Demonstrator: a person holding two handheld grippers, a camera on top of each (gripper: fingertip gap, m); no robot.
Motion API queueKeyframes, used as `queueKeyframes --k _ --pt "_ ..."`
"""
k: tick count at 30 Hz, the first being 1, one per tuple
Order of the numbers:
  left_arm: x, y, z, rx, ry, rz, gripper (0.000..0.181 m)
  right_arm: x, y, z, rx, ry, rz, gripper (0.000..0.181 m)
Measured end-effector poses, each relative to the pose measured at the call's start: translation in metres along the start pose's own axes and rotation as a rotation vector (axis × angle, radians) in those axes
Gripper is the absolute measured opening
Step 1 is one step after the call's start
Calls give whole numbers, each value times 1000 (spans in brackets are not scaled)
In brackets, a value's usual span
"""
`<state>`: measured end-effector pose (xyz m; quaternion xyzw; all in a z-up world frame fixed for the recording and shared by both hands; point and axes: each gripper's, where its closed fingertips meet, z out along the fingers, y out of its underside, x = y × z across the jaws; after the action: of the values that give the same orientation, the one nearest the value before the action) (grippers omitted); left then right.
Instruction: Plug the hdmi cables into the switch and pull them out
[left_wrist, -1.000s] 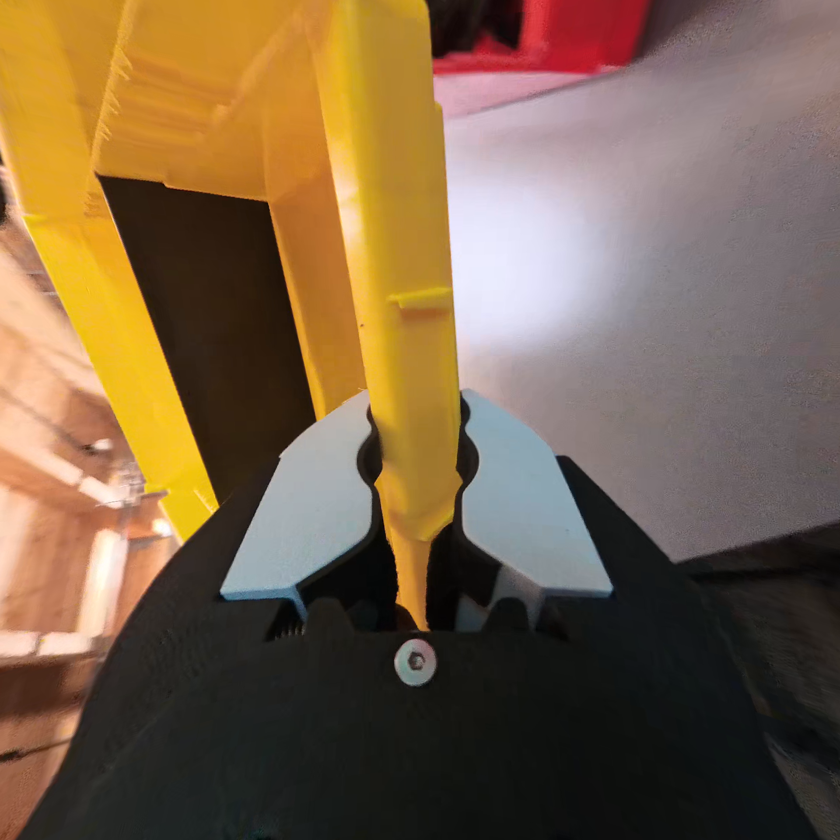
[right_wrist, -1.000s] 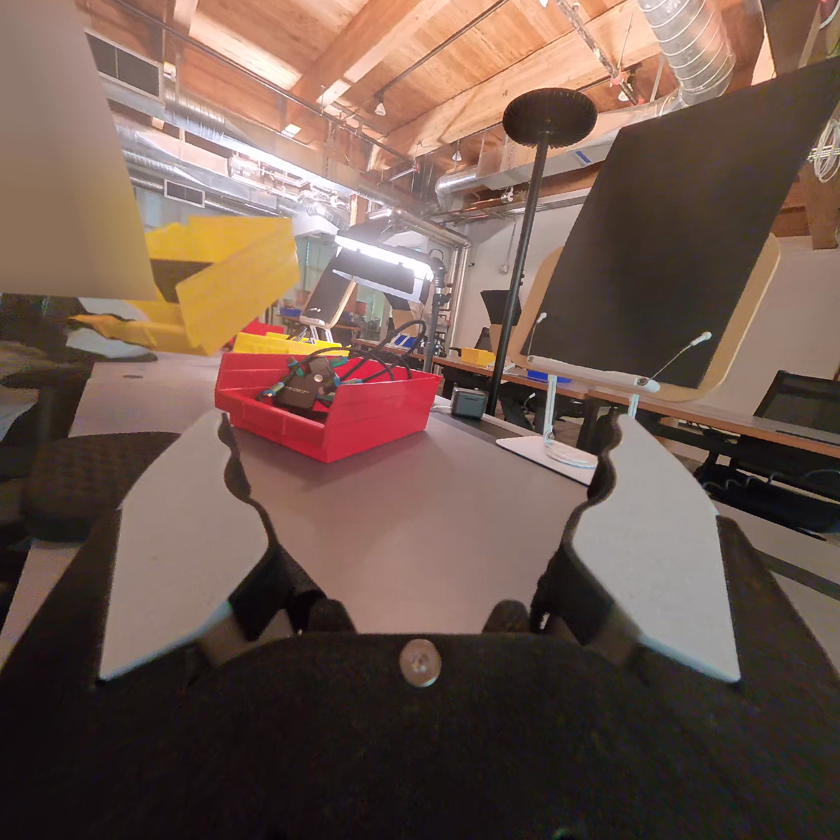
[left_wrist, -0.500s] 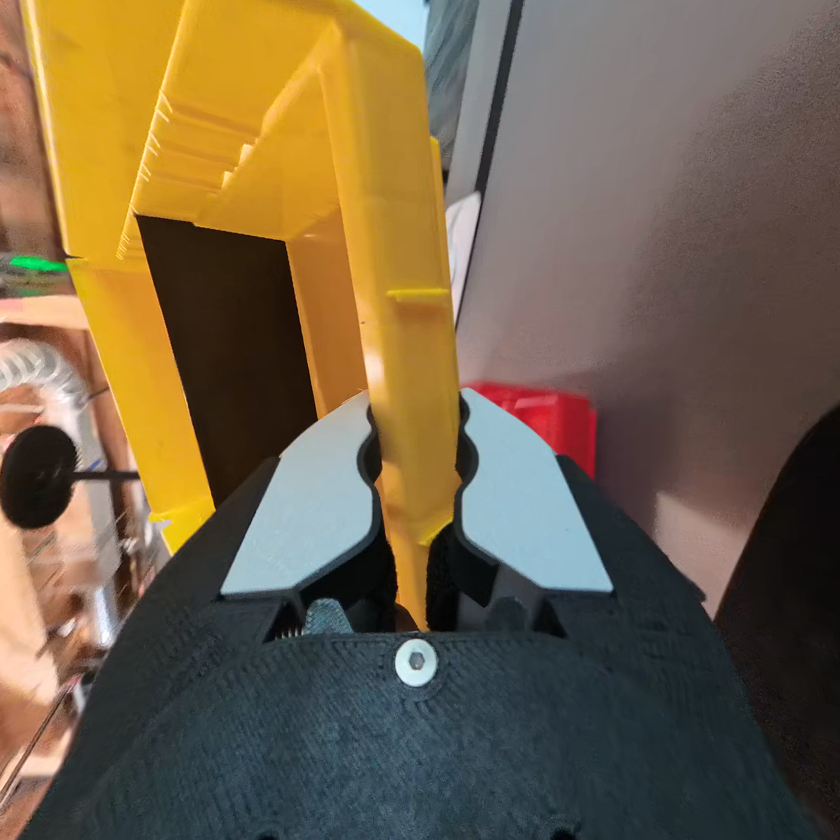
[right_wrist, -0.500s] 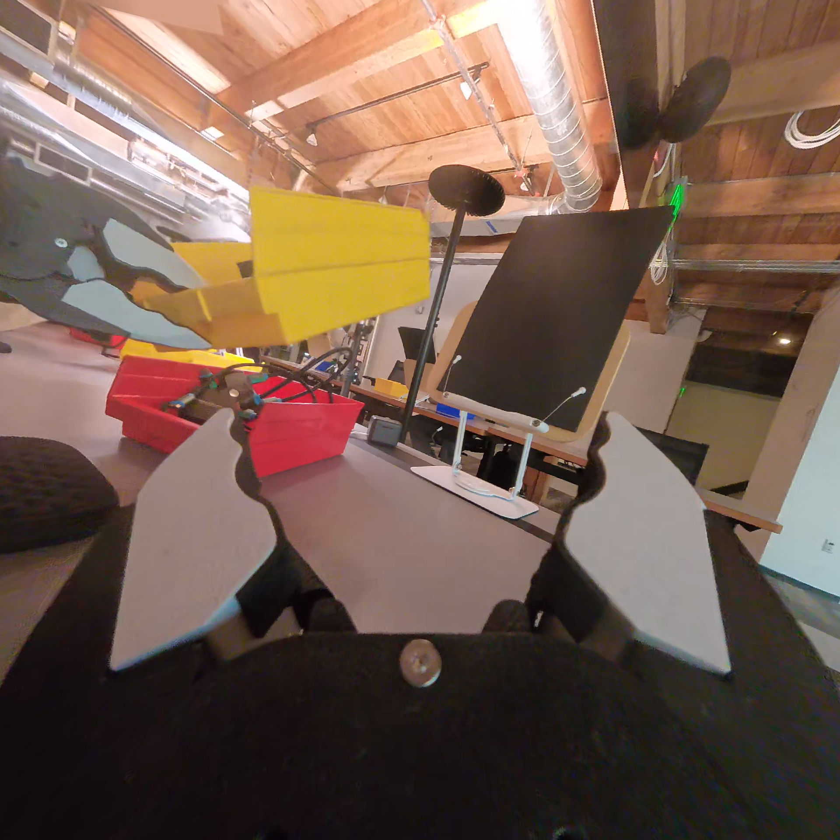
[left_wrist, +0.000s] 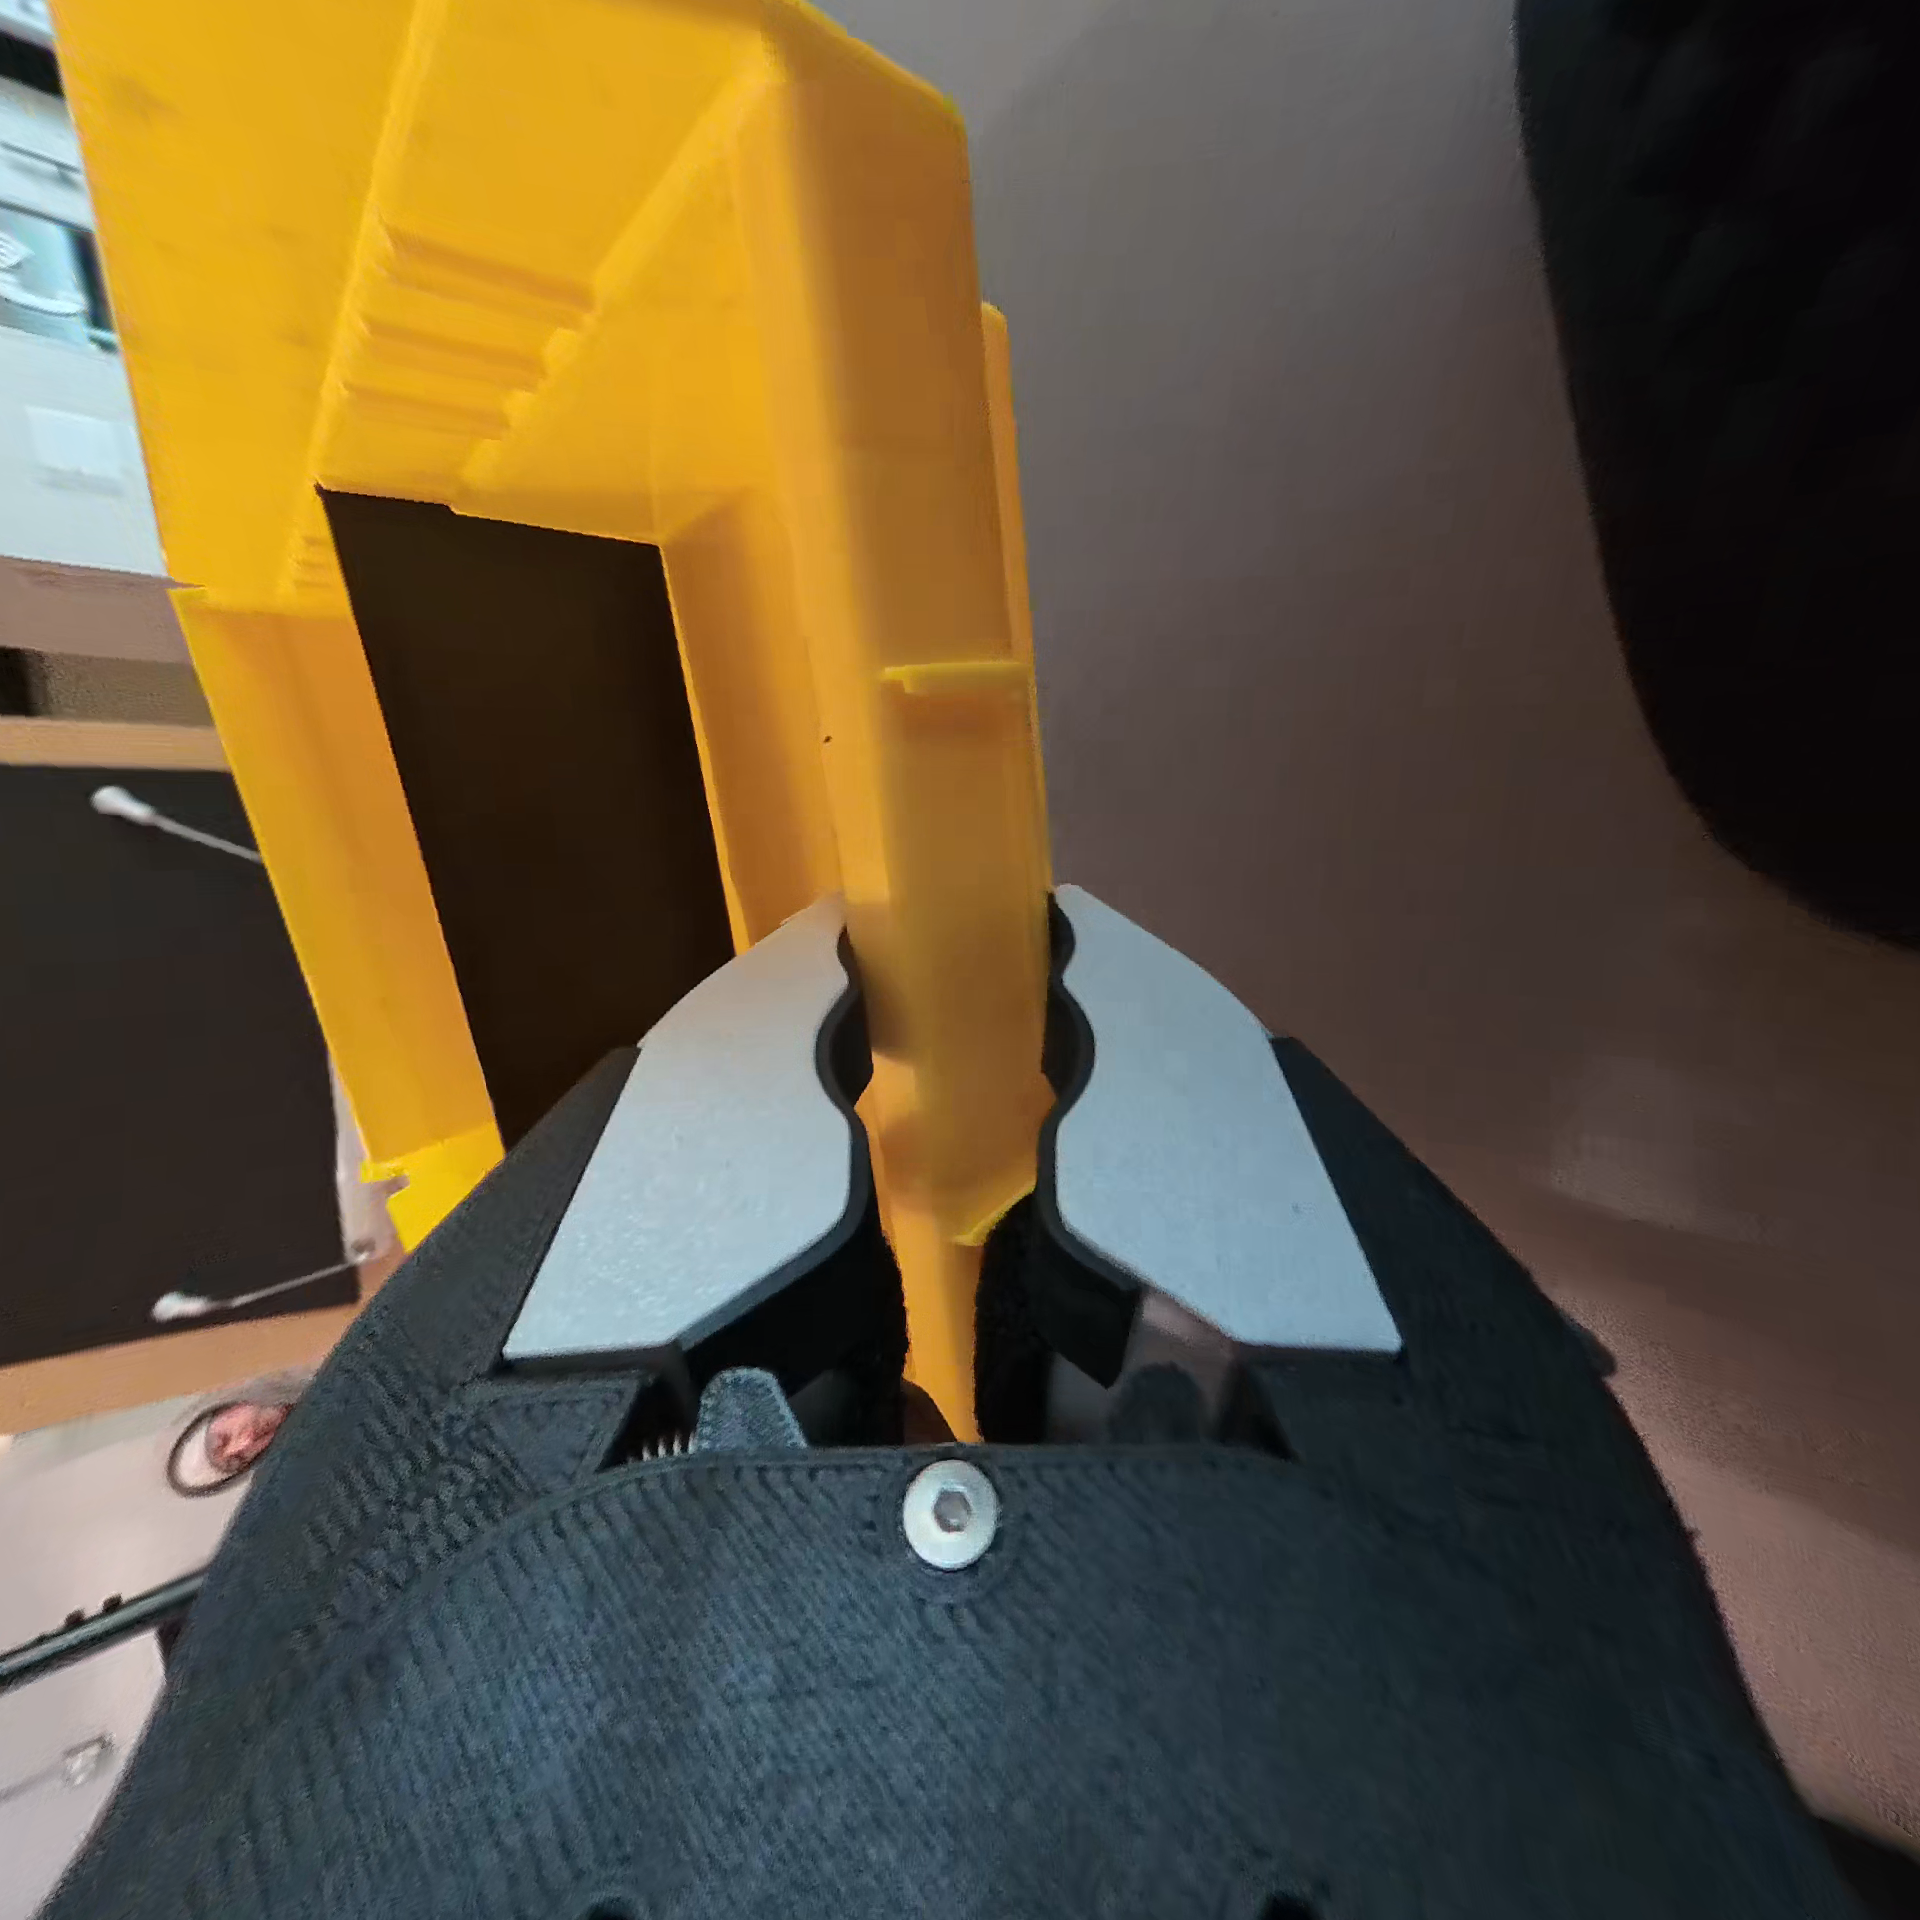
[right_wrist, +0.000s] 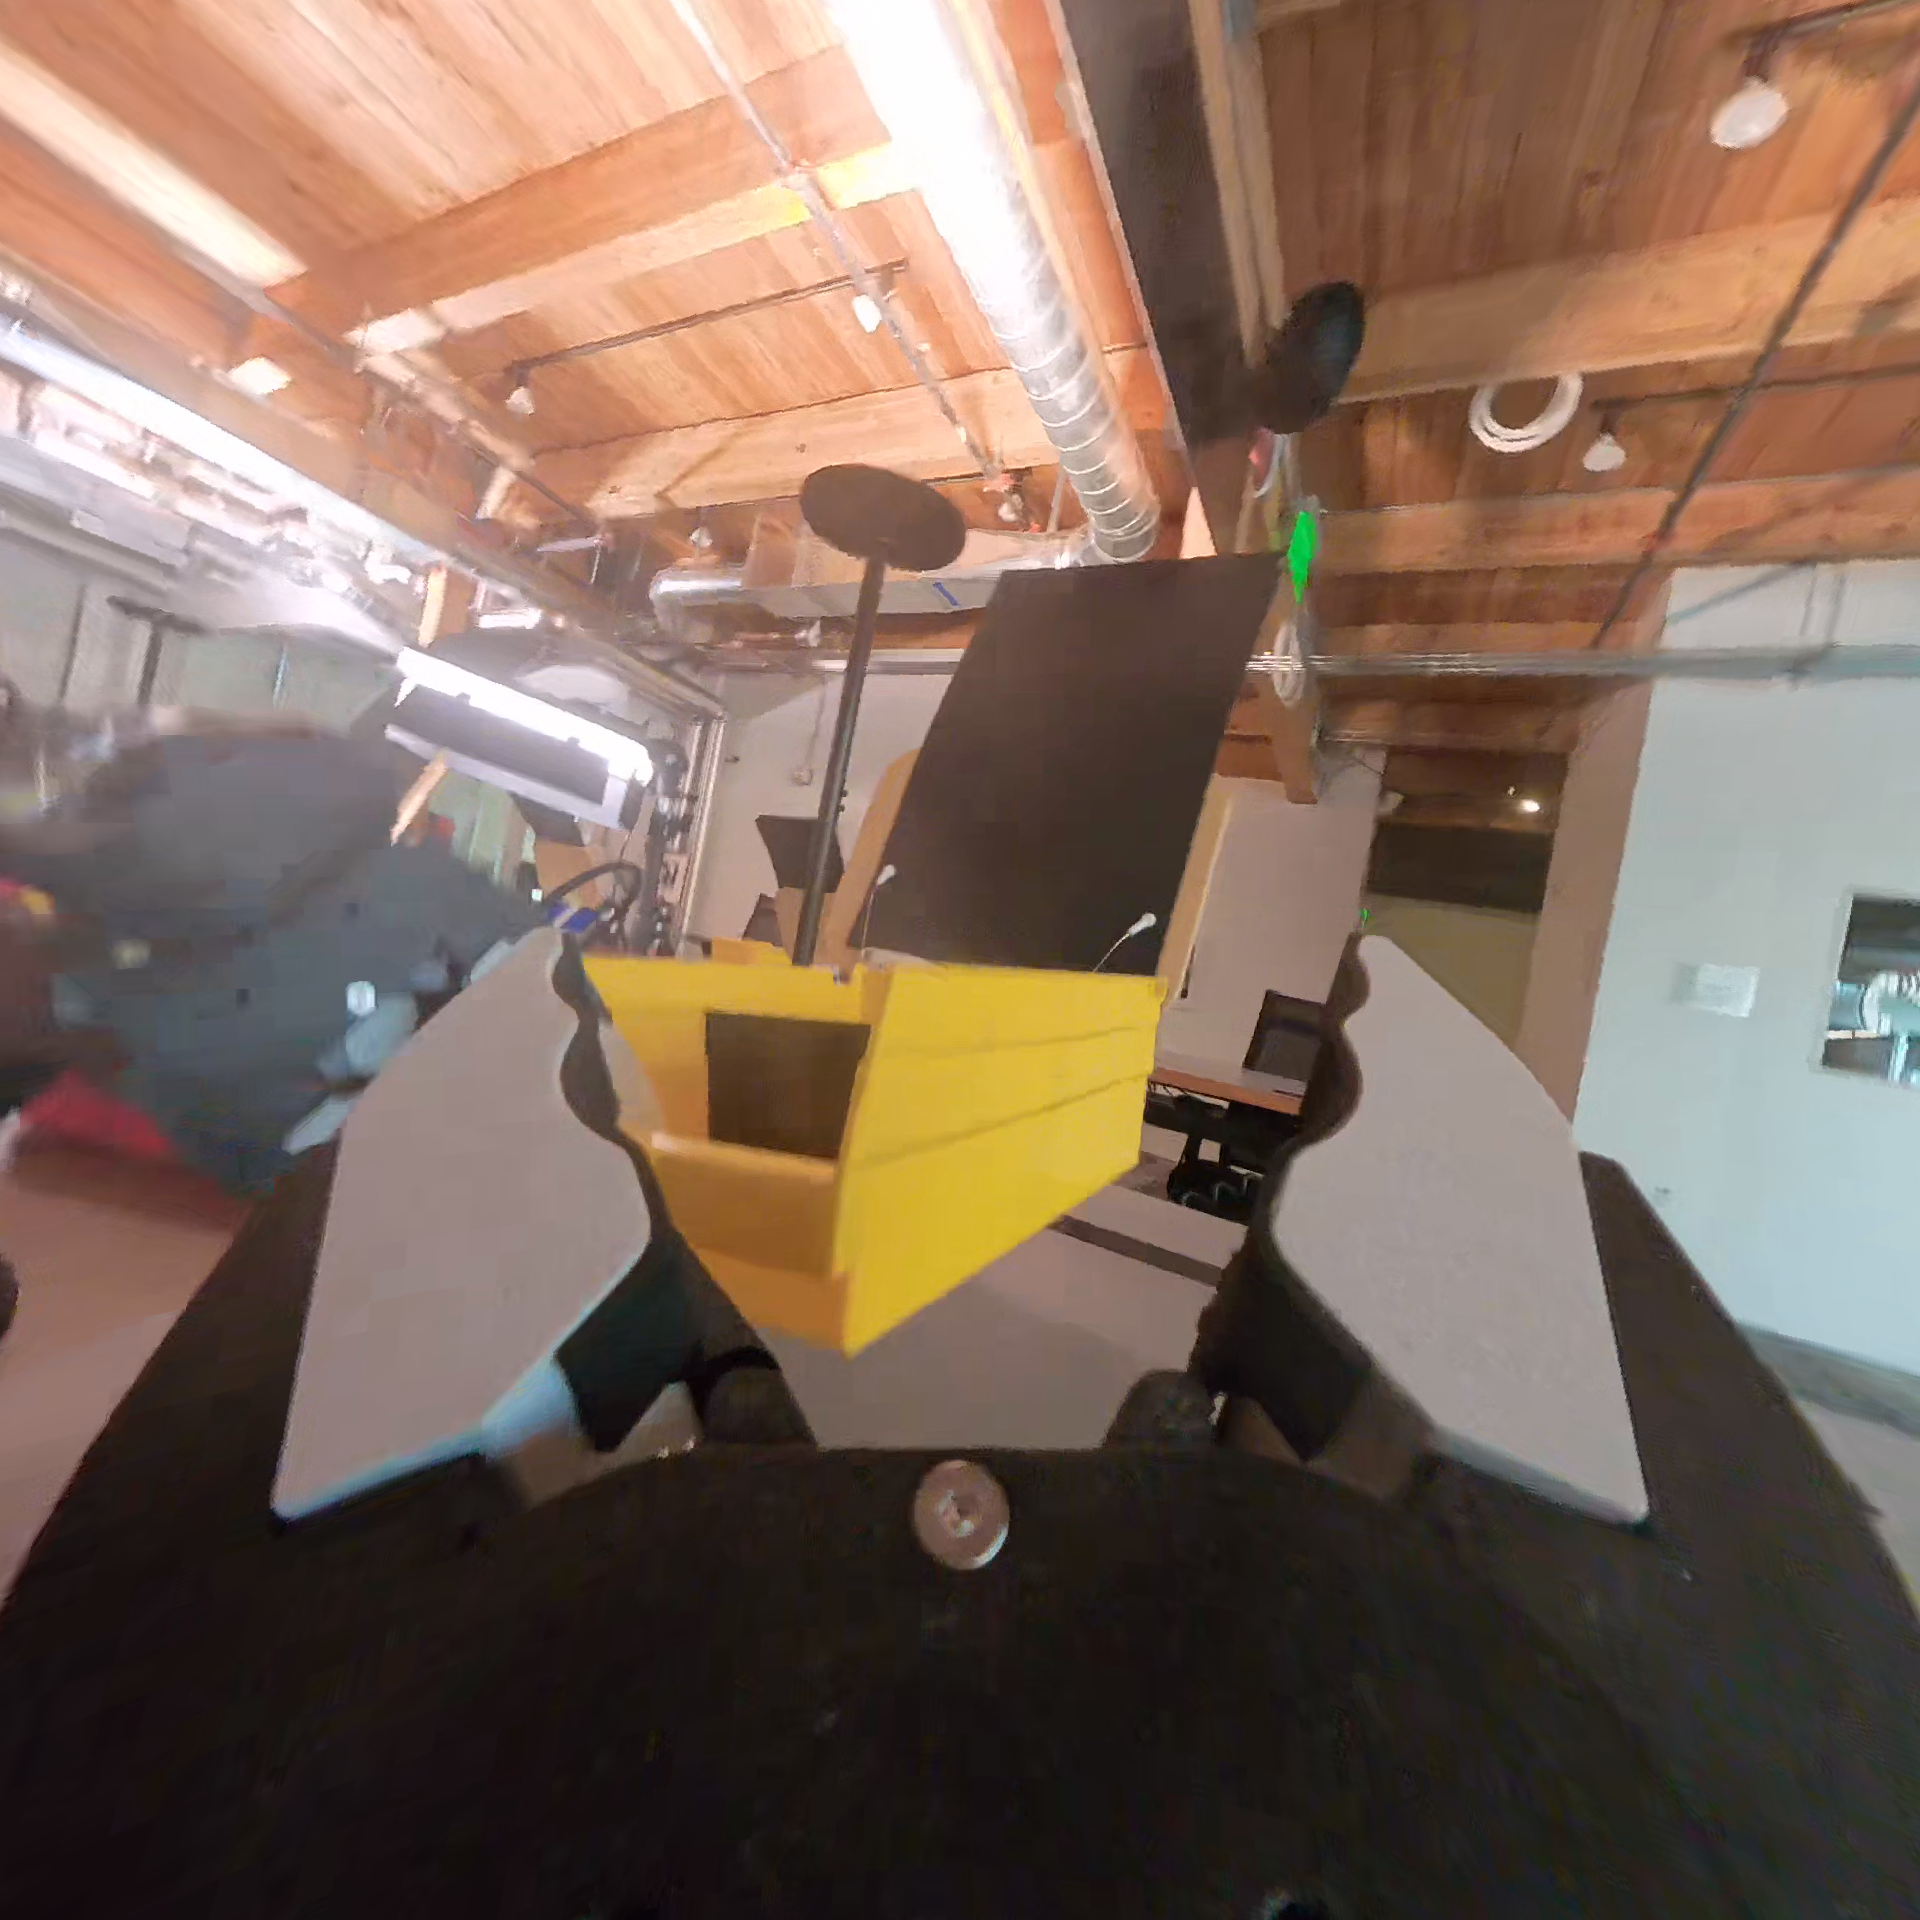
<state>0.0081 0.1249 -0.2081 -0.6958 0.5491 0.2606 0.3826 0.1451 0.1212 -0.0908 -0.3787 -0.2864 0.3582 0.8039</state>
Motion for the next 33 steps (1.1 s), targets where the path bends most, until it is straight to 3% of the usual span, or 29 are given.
queueKeyframes --k 1,12,17,18,20,22,27,31,33 --pt "3 -4 6 -1 12 7 29 4 -3 -1 22 18 29 130" --pt "39 -36 33 32 103 41 29 13 -9 -5 53 66 29 126" --pt "43 -40 32 83 25 101 32 13 -3 -4 19 67 12 126" --pt "41 -39 27 96 13 89 41 12 -2 -4 15 63 1 126" --pt "36 -37 10 133 28 -9 67 10 -2 -4 9 58 -31 126" --pt "25 -39 -16 237 35 -164 80 8 0 -4 -3 52 -67 126" --pt "-42 -28 -109 625 -133 -599 86 -2 7 3 -38 47 -113 127" --pt "-109 20 -180 861 -416 -893 85 -27 29 13 -123 -22 -79 133" --pt "-132 55 -211 948 -568 -1029 84 -38 41 15 -179 -64 -158 137"
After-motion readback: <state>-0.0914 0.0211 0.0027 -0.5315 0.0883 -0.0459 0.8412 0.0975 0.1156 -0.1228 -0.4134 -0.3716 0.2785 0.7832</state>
